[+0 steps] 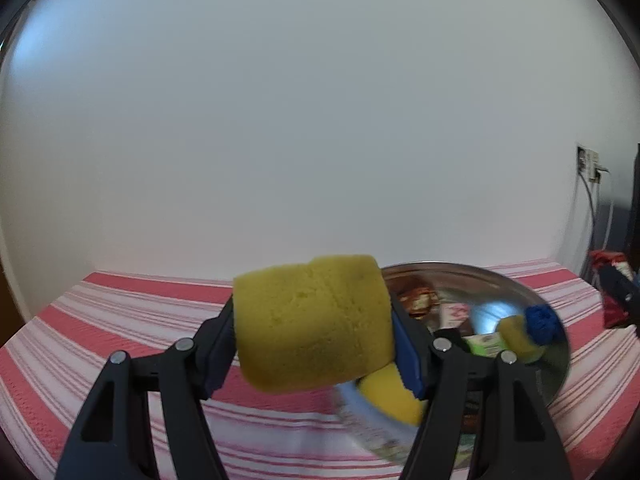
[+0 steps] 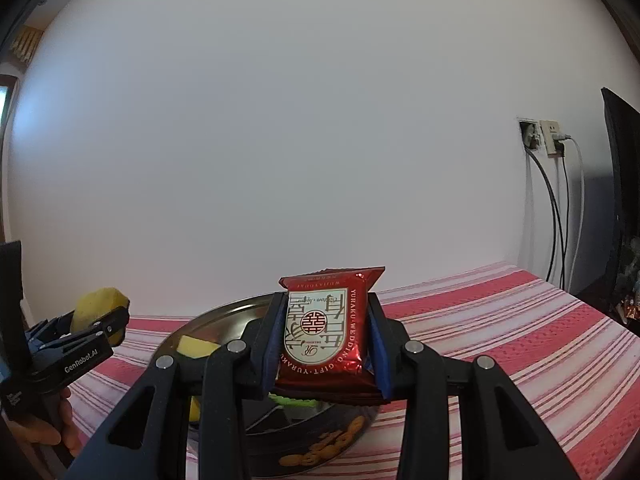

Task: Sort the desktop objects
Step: 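Carry the yellow sponge and red packet over the tin with both grippers, then open both grippers to drop the sponge and red packet into the tin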

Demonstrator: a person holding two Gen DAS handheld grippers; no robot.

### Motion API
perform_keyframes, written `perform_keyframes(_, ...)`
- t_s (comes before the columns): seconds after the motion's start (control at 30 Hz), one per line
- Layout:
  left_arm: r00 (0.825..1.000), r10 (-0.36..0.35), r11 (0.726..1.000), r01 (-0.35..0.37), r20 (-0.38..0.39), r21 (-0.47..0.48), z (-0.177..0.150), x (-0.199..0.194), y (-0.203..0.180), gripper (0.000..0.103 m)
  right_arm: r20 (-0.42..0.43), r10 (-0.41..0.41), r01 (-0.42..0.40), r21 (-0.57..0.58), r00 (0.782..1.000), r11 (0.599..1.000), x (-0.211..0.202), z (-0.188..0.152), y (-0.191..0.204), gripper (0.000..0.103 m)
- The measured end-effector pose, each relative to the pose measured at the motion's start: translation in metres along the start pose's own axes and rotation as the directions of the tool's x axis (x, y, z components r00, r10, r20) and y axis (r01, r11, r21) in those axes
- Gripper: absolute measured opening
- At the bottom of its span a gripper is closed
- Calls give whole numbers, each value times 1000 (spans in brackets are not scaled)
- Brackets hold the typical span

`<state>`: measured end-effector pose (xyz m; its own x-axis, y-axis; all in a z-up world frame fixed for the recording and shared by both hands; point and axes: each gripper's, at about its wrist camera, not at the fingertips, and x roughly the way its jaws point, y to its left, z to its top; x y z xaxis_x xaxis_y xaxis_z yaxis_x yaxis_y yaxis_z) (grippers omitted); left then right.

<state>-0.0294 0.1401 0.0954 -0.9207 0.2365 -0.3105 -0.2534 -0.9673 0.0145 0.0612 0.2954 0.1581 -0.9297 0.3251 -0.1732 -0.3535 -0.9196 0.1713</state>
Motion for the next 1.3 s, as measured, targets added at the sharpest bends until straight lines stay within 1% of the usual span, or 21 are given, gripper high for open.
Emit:
perform_keyframes(0.17, 998, -51, 999, 51, -29, 7, 4, 10, -20, 68, -15, -24, 24, 24, 1000, 999, 4, 2, -14, 41)
perform_keyframes(0.3, 994, -88, 996, 89, -65, 10, 4, 20, -39, 68, -22, -34, 34, 18, 999, 999, 9, 5, -23, 41)
perform_keyframes(0.63, 982, -126, 992, 129, -143, 10, 9, 41, -71, 68, -24, -38, 38, -31, 999, 999, 35, 20, -31, 41)
perform_keyframes(0.73, 975, -128, 991, 131, -183, 4, 8, 51, -77, 68, -26, -36, 35, -41, 999, 999, 45, 26, -29, 41)
perform_keyframes(0.87, 959, -129, 991, 131, -252, -9, 1, 64, -77, 68, -68, -16, 13, -55, 998, 998, 70, 33, -23, 41)
perform_keyframes(0.9, 954, -120, 992, 125, -276, 3, -1, 69, -77, 68, -109, 8, -14, -61, 994, 998, 84, 35, -19, 41)
perform_keyframes(0.97, 950, -117, 993, 121, -288, -2, -3, 72, -73, 69, -183, 79, -89, -48, 980, 995, 107, 32, -14, 41)
perform_keyframes(1.0, 949, -115, 993, 118, -295, -7, -3, 73, -71, 71, -188, 101, -109, -36, 977, 993, 112, 30, -12, 44)
perform_keyframes(1.03, 948, -111, 993, 114, -297, -9, -3, 74, -70, 74, -195, 106, -114, -33, 975, 993, 116, 26, -11, 47)
perform_keyframes(1.07, 949, -102, 995, 104, -299, -8, -2, 74, -69, 81, -218, 99, -108, -34, 971, 994, 119, 23, -10, 58)
perform_keyframes(1.1, 951, -92, 996, 93, -295, -10, -1, 73, -68, 90, -229, 97, -108, -36, 969, 994, 120, 22, -10, 72)
perform_keyframes(1.13, 954, -89, 996, 89, -287, -12, 0, 71, -67, 94, -216, 94, -105, -38, 972, 994, 117, 22, -11, 76)
perform_keyframes(1.17, 957, -85, 996, 85, -276, -12, 1, 69, -67, 102, -172, 80, -88, -39, 982, 995, 108, 23, -13, 80)
perform_keyframes(1.2, 964, -77, 997, 78, -255, -7, 2, 64, -67, 102, -141, 73, -79, -37, 987, 996, 101, 23, -14, 87)
perform_keyframes(1.27, 969, -58, 998, 64, -239, 17, 3, 60, -69, 102, -83, 67, -68, -17, 994, 998, 89, 27, -19, 97)
perform_keyframes(1.3, 971, -47, 998, 57, -236, 35, 3, 59, -73, 102, -48, 57, -57, 1, 997, 998, 80, 28, -22, 100)
